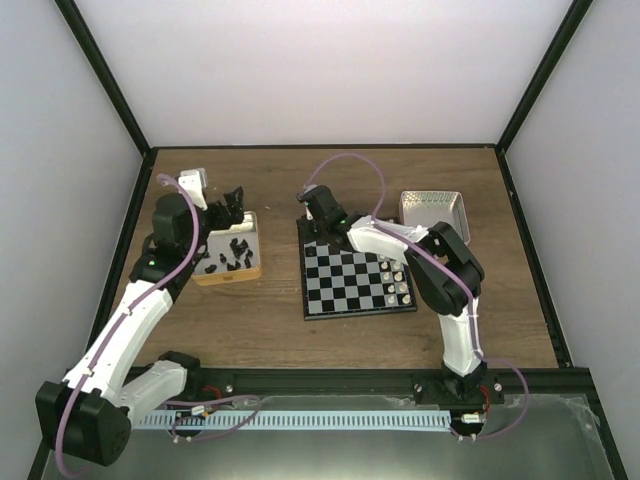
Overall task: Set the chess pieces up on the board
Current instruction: Place the chess piece on the chessboard.
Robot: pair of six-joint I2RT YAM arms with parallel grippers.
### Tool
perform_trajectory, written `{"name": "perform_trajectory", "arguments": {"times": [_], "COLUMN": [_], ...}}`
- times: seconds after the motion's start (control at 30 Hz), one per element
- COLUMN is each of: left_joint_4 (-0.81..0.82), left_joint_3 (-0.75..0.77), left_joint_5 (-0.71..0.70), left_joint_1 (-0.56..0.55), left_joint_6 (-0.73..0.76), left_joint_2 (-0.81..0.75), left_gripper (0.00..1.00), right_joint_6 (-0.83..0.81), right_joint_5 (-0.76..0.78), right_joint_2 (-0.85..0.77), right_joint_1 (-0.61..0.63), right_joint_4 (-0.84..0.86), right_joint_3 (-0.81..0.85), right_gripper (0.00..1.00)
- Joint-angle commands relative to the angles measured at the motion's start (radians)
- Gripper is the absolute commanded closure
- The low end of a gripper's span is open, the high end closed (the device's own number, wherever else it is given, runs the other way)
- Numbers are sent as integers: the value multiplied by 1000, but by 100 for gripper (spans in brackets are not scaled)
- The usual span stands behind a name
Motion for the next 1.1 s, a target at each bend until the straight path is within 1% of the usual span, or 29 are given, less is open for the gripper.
{"name": "perform_trajectory", "arguments": {"times": [0.0, 0.17, 0.7, 0.77, 0.9, 0.97, 1.0, 1.07], "left_joint_4": [16, 15, 29, 27, 23, 19, 16, 8], "left_joint_3": [-24, -30, -41, -41, -38, -37, -35, -33], "left_joint_5": [65, 71, 102, 102, 106, 103, 99, 92], "left_joint_1": [19, 24, 30, 30, 31, 31, 31, 33], "left_joint_6": [1, -7, -6, -7, -6, -6, -6, -8], "left_joint_2": [-7, 6, 29, 31, 36, 39, 42, 48], "left_gripper": [0, 0, 0, 0, 0, 0, 0, 0], "right_joint_6": [-33, -32, -36, -32, -23, -20, -18, -14], "right_joint_5": [35, 33, 64, 67, 72, 78, 77, 68], "right_joint_2": [34, 77, 88, 85, 62, 36, 17, -21], "right_joint_1": [9, 9, 9, 9, 9, 9, 9, 9], "right_joint_4": [-37, -77, -93, -98, -116, -118, -117, -111], "right_joint_3": [57, 89, 93, 96, 109, 117, 123, 131], "right_gripper": [99, 99, 97, 93, 73, 66, 63, 62]}}
